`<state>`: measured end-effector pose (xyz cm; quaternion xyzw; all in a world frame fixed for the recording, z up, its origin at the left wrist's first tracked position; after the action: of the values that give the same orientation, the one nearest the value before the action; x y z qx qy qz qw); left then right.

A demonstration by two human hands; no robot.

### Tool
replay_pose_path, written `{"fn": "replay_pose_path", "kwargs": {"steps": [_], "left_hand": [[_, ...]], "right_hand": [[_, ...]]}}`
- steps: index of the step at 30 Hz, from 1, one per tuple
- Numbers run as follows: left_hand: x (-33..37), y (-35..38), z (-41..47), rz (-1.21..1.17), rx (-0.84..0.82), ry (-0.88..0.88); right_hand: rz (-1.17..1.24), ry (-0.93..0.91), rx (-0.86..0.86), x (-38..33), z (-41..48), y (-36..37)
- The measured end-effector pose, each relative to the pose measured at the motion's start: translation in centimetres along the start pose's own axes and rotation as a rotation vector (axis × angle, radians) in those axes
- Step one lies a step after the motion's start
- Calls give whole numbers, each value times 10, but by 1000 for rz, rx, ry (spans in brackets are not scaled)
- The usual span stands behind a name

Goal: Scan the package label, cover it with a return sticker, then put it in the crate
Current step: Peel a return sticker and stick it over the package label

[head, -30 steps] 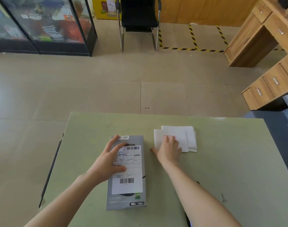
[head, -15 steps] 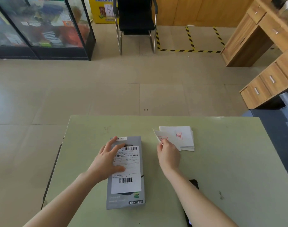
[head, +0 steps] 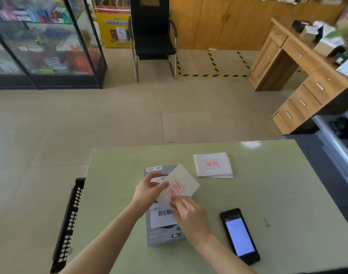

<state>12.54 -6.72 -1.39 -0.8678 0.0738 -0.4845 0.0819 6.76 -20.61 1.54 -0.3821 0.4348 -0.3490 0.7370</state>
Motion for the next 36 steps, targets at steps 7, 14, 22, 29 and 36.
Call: {"fn": "replay_pose_path", "kwargs": {"steps": [7,14,22,29,36], "left_hand": [[-17,-34,-9,153,87,76],[-22,-46,-18,119,79,92],[-20,-48,-23,103,160,138],[-16,-36,-26,193,-105,167],[1,-47,-33,223,-374,125]], "right_hand": [[296,301,-207,4,-7,11],[409,701,-113,41,15,-1],[340,669,75,35,12,-16],[409,704,71,58,24,-35],[582,787,69,85,38,-50]]}}
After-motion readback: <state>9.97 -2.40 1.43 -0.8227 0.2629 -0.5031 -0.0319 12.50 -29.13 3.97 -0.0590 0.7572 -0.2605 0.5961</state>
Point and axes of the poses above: each hand's wrist, its own z-axis towards the middle knuckle, its own y-axis out of the palm, x = y × z, the point moved 7 cm from there along z, towards the middle knuckle, and after that the axes turned 5 degrees about x, right-handed, at the moved point
